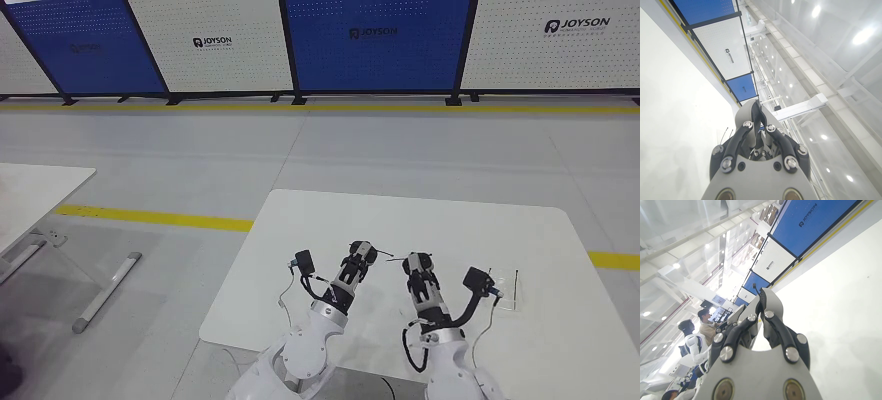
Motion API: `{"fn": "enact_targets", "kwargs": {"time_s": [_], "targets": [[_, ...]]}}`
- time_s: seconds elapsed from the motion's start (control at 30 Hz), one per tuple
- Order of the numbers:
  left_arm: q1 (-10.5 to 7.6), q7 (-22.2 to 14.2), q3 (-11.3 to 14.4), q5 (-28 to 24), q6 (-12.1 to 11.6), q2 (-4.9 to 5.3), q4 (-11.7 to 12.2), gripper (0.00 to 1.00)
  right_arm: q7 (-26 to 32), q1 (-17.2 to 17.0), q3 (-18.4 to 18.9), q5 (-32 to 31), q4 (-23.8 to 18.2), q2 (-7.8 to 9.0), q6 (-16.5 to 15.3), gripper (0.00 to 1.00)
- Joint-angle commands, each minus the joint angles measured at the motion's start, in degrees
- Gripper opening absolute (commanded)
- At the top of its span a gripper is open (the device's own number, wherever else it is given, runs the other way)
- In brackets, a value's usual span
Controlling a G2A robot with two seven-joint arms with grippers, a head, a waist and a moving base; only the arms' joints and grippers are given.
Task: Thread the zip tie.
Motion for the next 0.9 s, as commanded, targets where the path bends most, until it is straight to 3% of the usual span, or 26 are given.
{"fn": "enact_targets", "kwargs": {"time_s": [0.0, 0.27, 0.57, 0.87], "targets": [[0.0, 0.0, 0.0, 0.0, 0.0, 0.0, 0.0, 0.0, -2.6, -0.4, 0.1, -2.9, -0.1, -0.03, 1.6, 0.0], [0.0, 0.0, 0.0, 0.0, 0.0, 0.0, 0.0, 0.0, -2.8, -0.5, 0.1, -3.0, -0.2, -0.05, 1.8, 0.0], [-0.14, 2.0, 0.2, 8.0, -1.2, 0.01, 1.5, 0.0, -4.7, 0.5, -1.2, -5.6, 0.5, -0.53, 3.4, 0.0], [-0.11, 2.1, 0.3, 8.6, -1.4, -0.03, 1.8, 0.0, -5.5, 0.7, -1.6, -6.7, 0.9, -0.6, 3.4, 0.0]]}}
